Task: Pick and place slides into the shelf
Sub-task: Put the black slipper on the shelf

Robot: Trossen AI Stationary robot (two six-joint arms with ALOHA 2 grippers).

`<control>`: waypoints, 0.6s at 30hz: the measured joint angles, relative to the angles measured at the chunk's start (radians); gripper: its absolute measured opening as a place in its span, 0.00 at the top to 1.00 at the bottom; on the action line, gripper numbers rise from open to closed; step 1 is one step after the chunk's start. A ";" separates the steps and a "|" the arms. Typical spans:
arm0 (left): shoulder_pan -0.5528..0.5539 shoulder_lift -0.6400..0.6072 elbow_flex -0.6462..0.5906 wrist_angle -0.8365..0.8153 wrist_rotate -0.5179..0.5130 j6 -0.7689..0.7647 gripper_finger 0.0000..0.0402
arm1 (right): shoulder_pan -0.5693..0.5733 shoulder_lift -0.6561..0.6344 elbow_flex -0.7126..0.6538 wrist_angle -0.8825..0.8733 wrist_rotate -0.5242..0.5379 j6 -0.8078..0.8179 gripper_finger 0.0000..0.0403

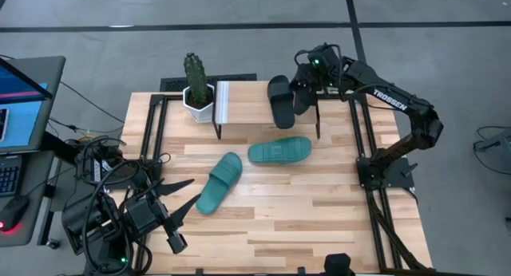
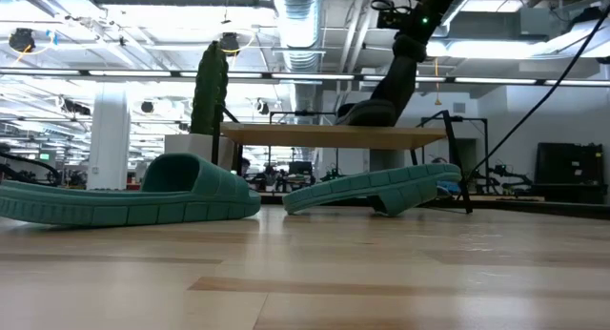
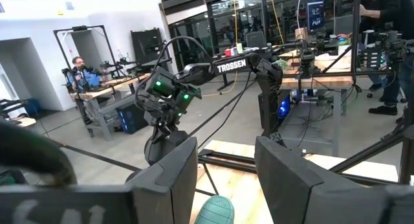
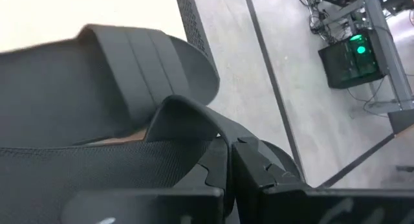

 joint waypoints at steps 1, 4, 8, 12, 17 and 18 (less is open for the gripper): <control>0.000 0.000 0.000 0.000 0.000 0.000 0.64 | 0.001 0.000 0.000 0.000 -0.004 0.004 1.00; 0.000 0.000 0.000 0.000 0.000 0.000 0.64 | 0.008 0.000 0.000 0.000 -0.018 0.021 1.00; 0.000 0.000 0.000 0.000 0.000 0.000 0.64 | 0.025 0.000 0.000 0.000 -0.022 0.032 1.00; 0.000 0.000 0.000 0.000 0.000 0.000 0.64 | 0.042 0.000 0.000 0.000 -0.025 0.033 1.00; 0.000 0.000 0.000 0.000 0.000 0.000 0.64 | 0.048 0.000 0.000 0.000 -0.018 0.037 1.00; 0.000 0.000 0.000 0.000 0.000 0.000 0.64 | 0.048 0.000 0.000 0.002 -0.015 0.041 1.00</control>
